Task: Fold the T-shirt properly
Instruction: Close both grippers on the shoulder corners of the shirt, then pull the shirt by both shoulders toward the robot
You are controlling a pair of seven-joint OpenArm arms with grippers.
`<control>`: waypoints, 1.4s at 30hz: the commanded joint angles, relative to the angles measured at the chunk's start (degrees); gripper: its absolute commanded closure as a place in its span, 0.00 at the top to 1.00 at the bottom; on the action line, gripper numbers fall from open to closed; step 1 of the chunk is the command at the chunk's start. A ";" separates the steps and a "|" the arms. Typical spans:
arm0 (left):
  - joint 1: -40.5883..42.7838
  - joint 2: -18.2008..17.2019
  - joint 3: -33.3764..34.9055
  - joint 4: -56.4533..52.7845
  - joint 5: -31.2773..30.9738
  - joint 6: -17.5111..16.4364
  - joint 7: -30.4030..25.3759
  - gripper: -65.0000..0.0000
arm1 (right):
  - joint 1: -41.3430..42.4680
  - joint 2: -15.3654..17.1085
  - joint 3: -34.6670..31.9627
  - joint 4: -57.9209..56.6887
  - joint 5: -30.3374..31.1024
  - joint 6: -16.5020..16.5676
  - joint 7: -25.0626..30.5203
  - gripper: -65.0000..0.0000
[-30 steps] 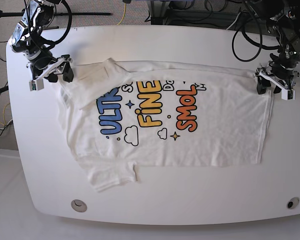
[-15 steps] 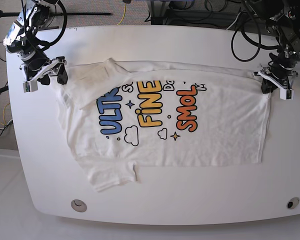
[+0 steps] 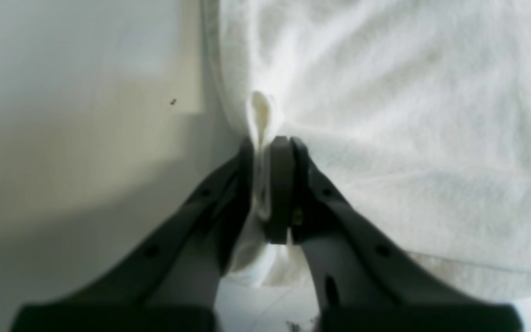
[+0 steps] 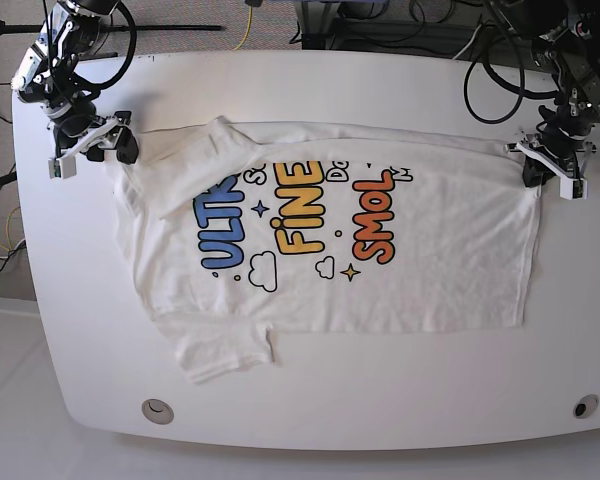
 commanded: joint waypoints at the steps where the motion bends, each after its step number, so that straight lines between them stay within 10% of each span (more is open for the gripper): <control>1: -0.08 -0.54 -0.06 0.43 0.58 -0.09 0.85 0.02 | 0.21 0.90 0.12 -0.31 0.10 0.08 -0.15 0.63; 6: 0.01 -0.54 -0.06 0.43 0.58 -0.09 0.85 0.02 | 0.21 0.90 -0.06 -0.31 0.10 0.08 -0.15 0.43; 10: 0.01 -0.54 -0.06 0.43 0.58 -0.09 1.03 0.02 | 0.12 0.98 0.03 -0.31 0.10 0.08 -0.15 0.01; 42: 9.59 1.21 -0.32 0.95 0.50 -0.09 1.12 0.02 | -7.09 2.30 5.22 0.57 0.37 0.08 -0.33 0.00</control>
